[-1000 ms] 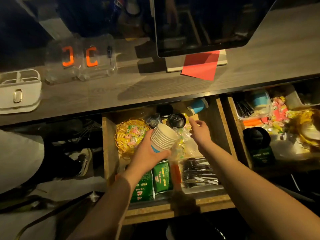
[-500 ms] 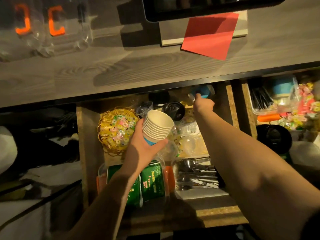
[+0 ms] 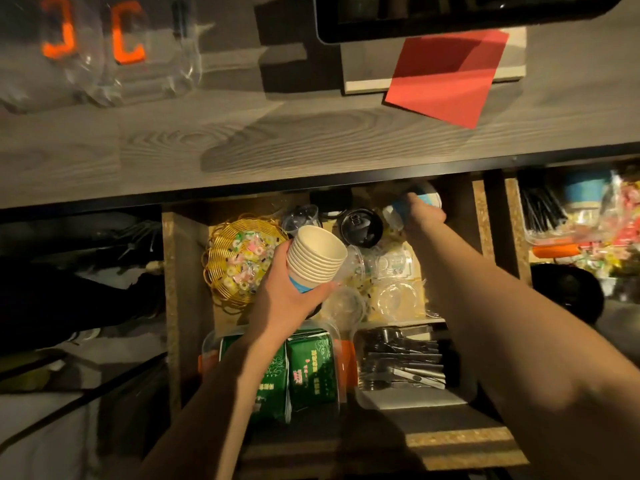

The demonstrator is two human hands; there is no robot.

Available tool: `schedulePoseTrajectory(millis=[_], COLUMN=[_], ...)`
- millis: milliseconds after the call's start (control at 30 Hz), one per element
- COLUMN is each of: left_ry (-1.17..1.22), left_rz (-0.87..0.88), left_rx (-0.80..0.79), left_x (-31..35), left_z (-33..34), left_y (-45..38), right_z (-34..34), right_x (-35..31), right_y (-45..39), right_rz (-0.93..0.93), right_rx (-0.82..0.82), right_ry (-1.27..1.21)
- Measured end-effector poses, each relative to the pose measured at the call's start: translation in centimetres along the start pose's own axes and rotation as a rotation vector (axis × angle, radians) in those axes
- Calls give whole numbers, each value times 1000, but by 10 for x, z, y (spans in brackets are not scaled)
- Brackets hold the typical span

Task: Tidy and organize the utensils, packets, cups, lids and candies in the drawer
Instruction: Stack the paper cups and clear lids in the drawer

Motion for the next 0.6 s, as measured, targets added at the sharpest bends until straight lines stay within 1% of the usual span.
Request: schedulePoseTrajectory(millis=[100, 167, 233, 333, 400, 467, 500, 600], left_ry=[12, 11, -2, -17, -50, -87, -97, -120], left_rz=[3, 17, 30, 56, 78, 104, 117, 175], left_rx=[-38, -70, -102, -136, -161, -189, -206, -237], left_x=[9, 16, 25, 37, 45, 53, 56, 70], left_z=[0, -3, -7, -13, -17, -23, -26, -37], left_y=[5, 11, 19, 34, 47, 61, 67, 88], right_z=[-18, -27, -41, -63, -73, -80, -82, -80], right_x=[12, 20, 23, 20, 16, 13, 14, 23], right_y=[22, 45, 78, 138, 180, 218, 233, 277], right_rz=[-34, -55, -98, -200, -274, -350, -388, -491], right_rx=[-65, -202, -307, -389, -470, -499, -490, -468], right_ry=[-13, -35, -120, -191, -316, -399, -397, -296])
Point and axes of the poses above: each hand's wrist, its own y-axis away from the middle knuckle, its own z-axis out of the palm, x = y × z, the point moved 6 cm from there along -y, towards the middle knuckle, and after that the axes turned 8 degrees about y, right-handed, at the moved point
